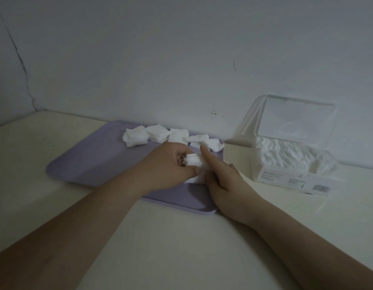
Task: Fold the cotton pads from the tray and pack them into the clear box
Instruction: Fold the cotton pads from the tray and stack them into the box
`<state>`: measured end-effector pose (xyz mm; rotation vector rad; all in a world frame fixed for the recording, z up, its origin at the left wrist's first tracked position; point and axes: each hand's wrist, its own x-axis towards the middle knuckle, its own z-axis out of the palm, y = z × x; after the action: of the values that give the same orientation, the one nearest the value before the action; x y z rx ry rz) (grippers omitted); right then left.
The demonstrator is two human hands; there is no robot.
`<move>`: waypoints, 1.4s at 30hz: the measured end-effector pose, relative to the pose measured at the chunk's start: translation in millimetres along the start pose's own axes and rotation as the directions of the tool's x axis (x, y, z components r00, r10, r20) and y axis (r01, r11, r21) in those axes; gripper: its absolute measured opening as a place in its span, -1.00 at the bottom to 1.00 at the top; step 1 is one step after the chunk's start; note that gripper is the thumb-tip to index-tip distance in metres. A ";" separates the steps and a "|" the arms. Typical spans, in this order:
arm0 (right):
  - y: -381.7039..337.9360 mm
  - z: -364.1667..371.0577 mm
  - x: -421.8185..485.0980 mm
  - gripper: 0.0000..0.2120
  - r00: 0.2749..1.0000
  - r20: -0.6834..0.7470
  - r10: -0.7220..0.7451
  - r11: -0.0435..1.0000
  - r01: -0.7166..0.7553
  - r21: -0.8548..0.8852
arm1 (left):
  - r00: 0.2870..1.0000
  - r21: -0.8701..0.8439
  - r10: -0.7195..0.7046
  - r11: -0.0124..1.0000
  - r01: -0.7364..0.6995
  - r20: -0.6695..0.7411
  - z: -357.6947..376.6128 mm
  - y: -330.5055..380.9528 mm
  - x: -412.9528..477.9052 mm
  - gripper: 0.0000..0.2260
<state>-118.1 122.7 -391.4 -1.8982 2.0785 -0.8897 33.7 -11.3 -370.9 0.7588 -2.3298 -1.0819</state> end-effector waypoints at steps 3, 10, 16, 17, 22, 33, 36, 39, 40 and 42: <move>-5.2 -1.7 -0.2 -0.40 0.986 -0.155 0.065 0.973 -0.028 0.230 | 1.000 -0.132 0.014 0.991 -0.011 0.023 -4.7 1.4 -0.3 -0.83; -27.8 -50.0 9.2 -0.70 0.969 -0.059 0.241 0.742 -0.144 0.655 | 0.998 -0.339 0.055 0.939 -0.057 -0.016 -6.7 21.8 -4.5 -0.72; -21.8 -112.6 -0.1 -0.74 0.944 -0.038 0.327 0.747 -0.234 0.622 | 0.998 -0.506 0.041 0.861 -0.057 -0.043 20.2 76.7 14.6 -0.78; -17.6 -125.1 -2.1 -0.72 0.936 -0.055 0.349 0.755 -0.246 0.608 | 0.999 -0.522 0.027 0.851 -0.048 -0.047 26.3 87.1 21.2 -0.80; 11.1 -191.9 -26.8 -0.71 0.880 -0.145 0.451 0.824 -0.349 0.447 | 0.997 -0.532 0.068 0.845 -0.045 0.022 72.8 135.1 51.5 -0.81; 57.4 -197.7 -33.7 -0.83 0.735 -0.202 0.647 0.747 -0.664 -0.025 | 0.953 0.261 0.277 0.917 -0.301 0.124 133.4 136.6 72.5 -0.91; 64.1 -179.7 -23.7 -0.83 0.730 -0.238 0.641 0.733 -0.674 -0.090 | 0.950 0.230 0.292 0.923 -0.309 0.105 134.1 133.9 71.0 -0.94; 63.7 -177.9 -22.9 -0.85 0.708 -0.242 0.664 0.692 -0.704 -0.160 | 0.954 0.224 0.286 0.928 -0.299 0.090 132.9 132.2 69.1 -0.93; 62.6 -178.7 -23.2 -0.85 0.703 -0.233 0.671 0.680 -0.710 -0.182 | 0.955 0.219 0.286 0.929 -0.298 0.086 133.1 131.6 69.1 -0.93; 59.8 -177.0 -21.9 -0.83 0.702 -0.237 0.672 0.667 -0.713 -0.219 | 0.957 0.204 0.278 0.935 -0.288 0.077 133.1 130.5 68.3 -0.92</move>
<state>-256.3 196.6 -287.2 -0.9393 2.8273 -0.5353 -135.0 86.5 -333.8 0.4525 -2.5269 -0.7394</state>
